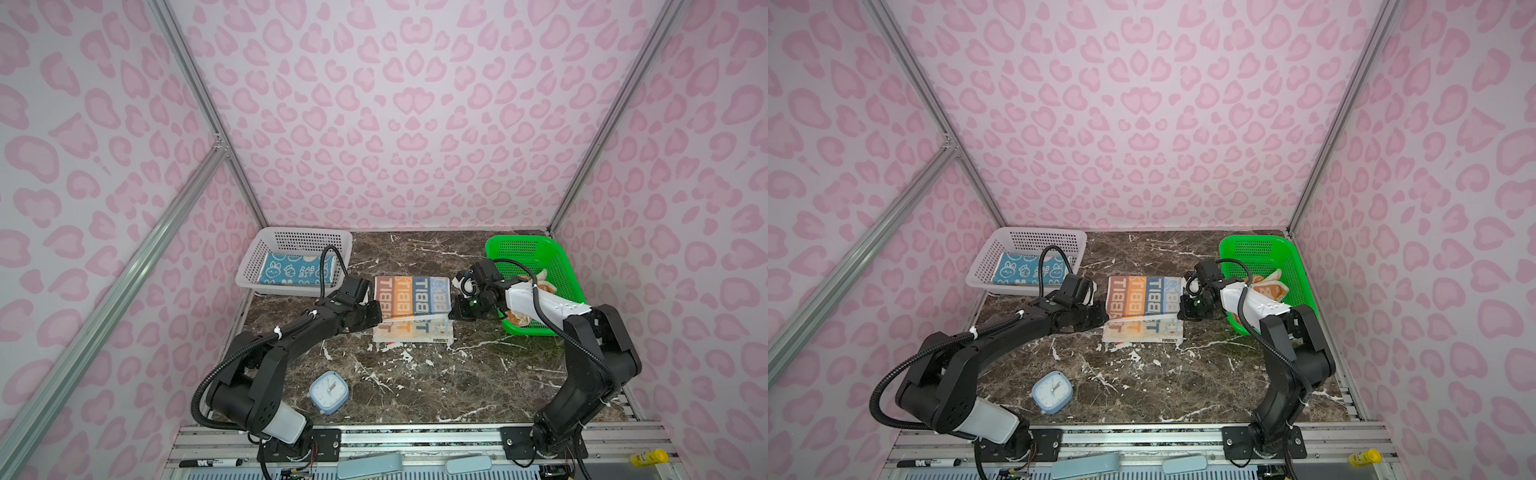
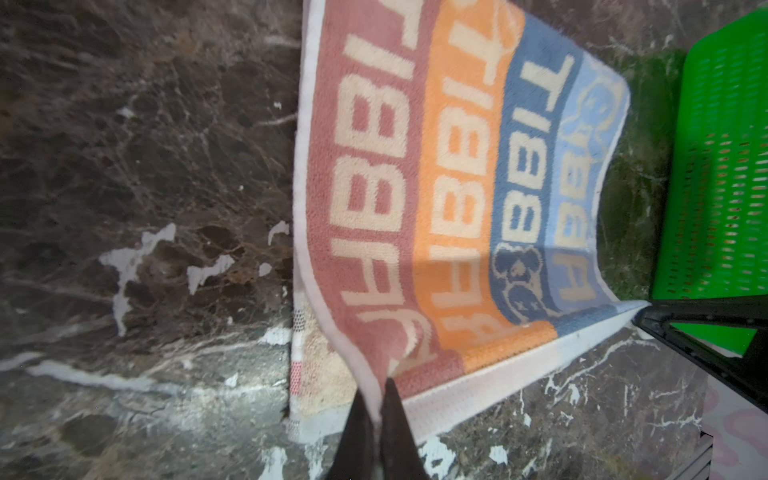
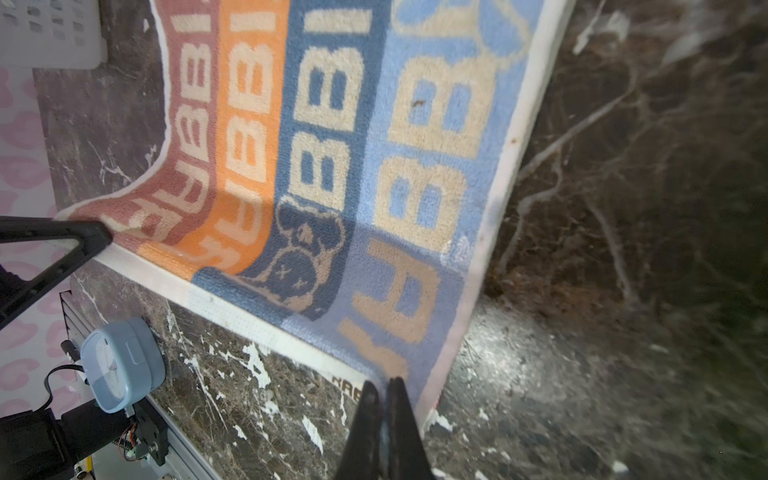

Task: Fold and stack the towels
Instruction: 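Pull the held far corners toward the robot with both grippers, folding the towel over, then lay the folded edge down on the near edge with both grippers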

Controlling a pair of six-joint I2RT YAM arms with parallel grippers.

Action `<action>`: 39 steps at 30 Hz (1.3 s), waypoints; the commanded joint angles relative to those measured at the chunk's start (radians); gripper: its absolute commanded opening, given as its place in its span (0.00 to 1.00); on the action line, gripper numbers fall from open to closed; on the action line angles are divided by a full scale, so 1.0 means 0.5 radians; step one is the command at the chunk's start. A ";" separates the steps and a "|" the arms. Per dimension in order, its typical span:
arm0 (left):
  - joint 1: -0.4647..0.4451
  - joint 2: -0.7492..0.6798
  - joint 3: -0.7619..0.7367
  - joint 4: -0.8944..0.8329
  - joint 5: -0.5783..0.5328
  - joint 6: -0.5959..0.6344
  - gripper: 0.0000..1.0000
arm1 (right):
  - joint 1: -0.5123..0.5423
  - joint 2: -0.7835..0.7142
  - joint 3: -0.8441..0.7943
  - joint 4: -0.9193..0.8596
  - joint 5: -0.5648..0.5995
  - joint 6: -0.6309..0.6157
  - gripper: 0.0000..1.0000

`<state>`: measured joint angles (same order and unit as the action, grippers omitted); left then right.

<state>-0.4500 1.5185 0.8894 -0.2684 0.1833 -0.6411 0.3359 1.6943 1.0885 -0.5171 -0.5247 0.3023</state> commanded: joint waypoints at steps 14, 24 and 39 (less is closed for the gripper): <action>-0.050 0.035 -0.228 -0.061 -0.188 -0.022 0.03 | 0.083 0.091 -0.279 0.060 0.300 0.040 0.00; -0.060 0.157 -0.251 -0.008 -0.195 -0.020 0.03 | 0.095 0.152 -0.303 0.098 0.313 0.042 0.00; -0.054 -0.059 -0.050 -0.205 -0.262 0.036 0.03 | 0.099 -0.157 -0.149 -0.173 0.393 0.005 0.00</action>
<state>-0.4843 1.5101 0.8589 -0.2676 0.1516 -0.6399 0.3885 1.6348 1.0149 -0.5076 -0.4450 0.3092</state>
